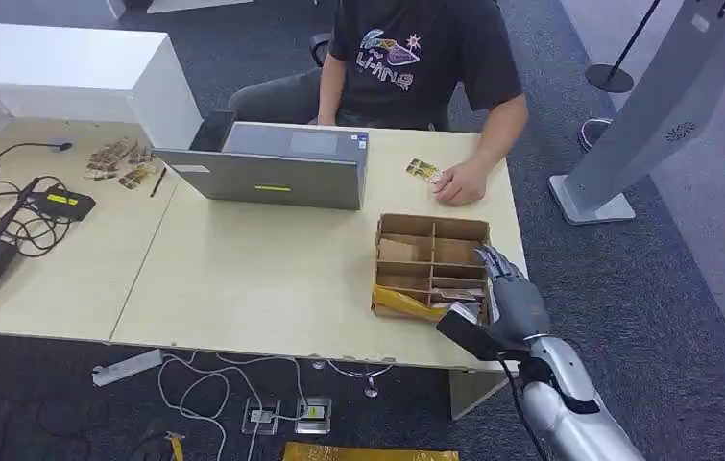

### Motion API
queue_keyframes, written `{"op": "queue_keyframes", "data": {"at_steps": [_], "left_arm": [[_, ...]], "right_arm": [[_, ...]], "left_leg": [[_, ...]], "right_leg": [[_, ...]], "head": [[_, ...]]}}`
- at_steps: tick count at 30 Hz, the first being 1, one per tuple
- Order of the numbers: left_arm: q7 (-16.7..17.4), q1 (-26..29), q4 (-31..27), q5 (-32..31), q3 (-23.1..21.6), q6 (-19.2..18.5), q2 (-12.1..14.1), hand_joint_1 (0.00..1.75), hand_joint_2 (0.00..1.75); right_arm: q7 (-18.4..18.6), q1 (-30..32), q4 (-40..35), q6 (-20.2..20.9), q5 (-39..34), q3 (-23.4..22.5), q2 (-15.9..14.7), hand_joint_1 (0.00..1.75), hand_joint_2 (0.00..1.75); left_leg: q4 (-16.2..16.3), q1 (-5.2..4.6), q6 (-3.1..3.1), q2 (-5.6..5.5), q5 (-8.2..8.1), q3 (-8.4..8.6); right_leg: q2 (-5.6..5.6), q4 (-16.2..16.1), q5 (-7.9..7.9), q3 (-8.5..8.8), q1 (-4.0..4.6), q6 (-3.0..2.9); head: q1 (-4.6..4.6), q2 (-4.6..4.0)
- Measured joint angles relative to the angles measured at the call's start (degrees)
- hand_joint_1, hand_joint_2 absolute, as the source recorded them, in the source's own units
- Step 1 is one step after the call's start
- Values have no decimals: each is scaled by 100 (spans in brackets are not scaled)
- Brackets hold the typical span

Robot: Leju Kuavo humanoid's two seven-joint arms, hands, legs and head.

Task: Pass the card to the sensor for recognition and then transmit it.

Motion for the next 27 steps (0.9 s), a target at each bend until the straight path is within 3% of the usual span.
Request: {"op": "queue_keyframes", "data": {"at_steps": [5,6,7,10,14,27], "left_arm": [[0,0,0,-13,0,-15,0,0,0],[0,-1,0,-13,0,-22,0,0,0],[0,-1,0,-13,0,-30,0,0,0],[0,0,0,-13,2,-33,0,0,0],[4,2,0,-13,2,-33,0,0,0],[68,9,0,-11,11,-31,0,0,0]], "right_arm": [[-9,3,0,-24,-4,13,37,0,175],[33,6,0,-39,6,17,61,24,175],[94,19,-2,-63,52,24,93,175,175],[199,79,-2,-74,98,81,175,175,175],[-31,-2,20,-11,-120,103,155,175,175],[-94,-99,179,17,-162,111,146,175,175]], "left_leg": [[0,0,0,0,0,0],[0,0,0,0,0,0],[0,0,0,0,0,0],[0,1,0,0,0,0],[0,1,0,1,0,0],[0,1,0,-1,0,-1]], "right_leg": [[0,1,0,0,0,0],[1,0,0,0,0,0],[0,0,0,0,0,0],[0,1,0,0,2,0],[1,0,0,0,1,0],[0,0,-1,0,2,-1]], "head": [[0,0],[0,0],[0,0],[-2,0],[0,0],[0,0]]}}
